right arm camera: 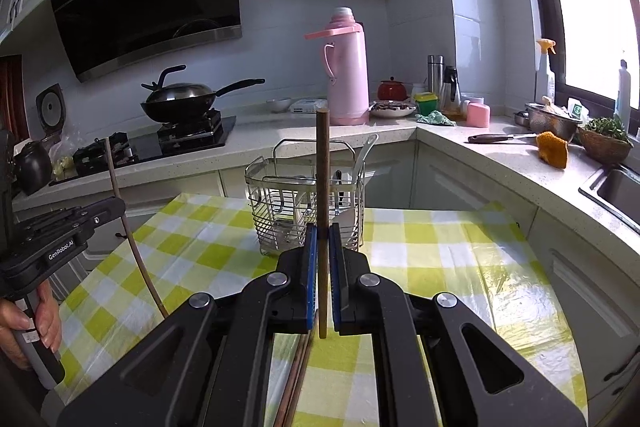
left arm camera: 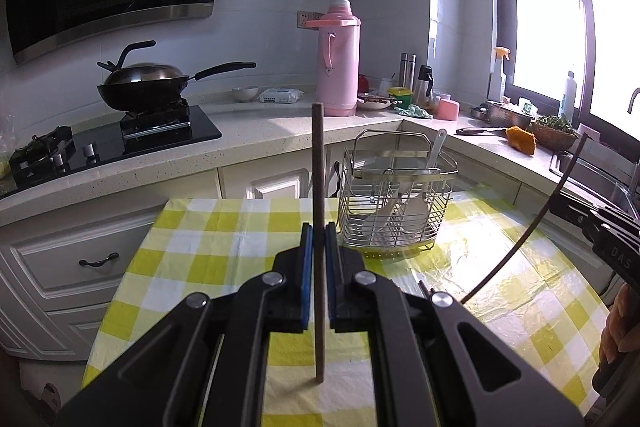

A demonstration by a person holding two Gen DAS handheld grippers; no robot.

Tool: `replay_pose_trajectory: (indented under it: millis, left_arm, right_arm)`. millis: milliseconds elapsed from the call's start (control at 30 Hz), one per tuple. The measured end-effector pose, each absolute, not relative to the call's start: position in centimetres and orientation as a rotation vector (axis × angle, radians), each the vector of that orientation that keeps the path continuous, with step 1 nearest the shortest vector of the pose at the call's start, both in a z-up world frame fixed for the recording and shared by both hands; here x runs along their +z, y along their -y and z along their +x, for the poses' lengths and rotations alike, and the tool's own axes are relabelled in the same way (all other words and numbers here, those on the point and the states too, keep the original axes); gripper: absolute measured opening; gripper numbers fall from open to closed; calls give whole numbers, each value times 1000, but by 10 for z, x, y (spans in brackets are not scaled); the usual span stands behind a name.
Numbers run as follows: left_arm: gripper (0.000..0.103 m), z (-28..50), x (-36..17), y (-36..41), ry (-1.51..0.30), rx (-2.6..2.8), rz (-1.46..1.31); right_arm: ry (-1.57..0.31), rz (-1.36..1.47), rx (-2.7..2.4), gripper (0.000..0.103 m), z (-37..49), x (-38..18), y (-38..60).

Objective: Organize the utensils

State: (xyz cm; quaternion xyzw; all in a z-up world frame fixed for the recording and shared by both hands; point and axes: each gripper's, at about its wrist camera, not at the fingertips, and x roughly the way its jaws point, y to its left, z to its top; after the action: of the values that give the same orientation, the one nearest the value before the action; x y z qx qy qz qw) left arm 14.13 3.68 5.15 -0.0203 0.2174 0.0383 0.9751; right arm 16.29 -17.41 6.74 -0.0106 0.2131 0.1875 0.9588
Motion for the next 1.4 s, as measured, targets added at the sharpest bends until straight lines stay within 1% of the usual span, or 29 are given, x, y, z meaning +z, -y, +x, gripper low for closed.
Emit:
replay_pose_trajectory:
  millis: [300,467,600,767,967,1167,1267,1400]
  left_arm:
    - [6,145,53,-43,-418,87,-41]
    - [6,152,64,-41,-397,77,-26]
    - [6,165,85,-42,-382,55,-25]
    - [6,189,122,-43,-364,14,-26]
    - [6,230,169,-43,-336,-11,-41]
    - [6,270,209,-26,-316,-40,-13]
    - [6,288,220,-14,-302,-41,16]
    - [6,312,221,-7,-303,-48,16]
  right_arm:
    - [-429,-27,381,6,161,67,174]
    - [-421,-31,379,6,166,70,174]
    - [-401,-29,380,6,176,88,177]
    - [-359,-45,379,6,195,124,180]
    - [-309,-51,385,6,228,170,179]
    - [-283,-52,412,6,266,211,165]
    - [-294,-56,427,6,287,218,156]
    - [-323,-74,434,6,311,212,140]
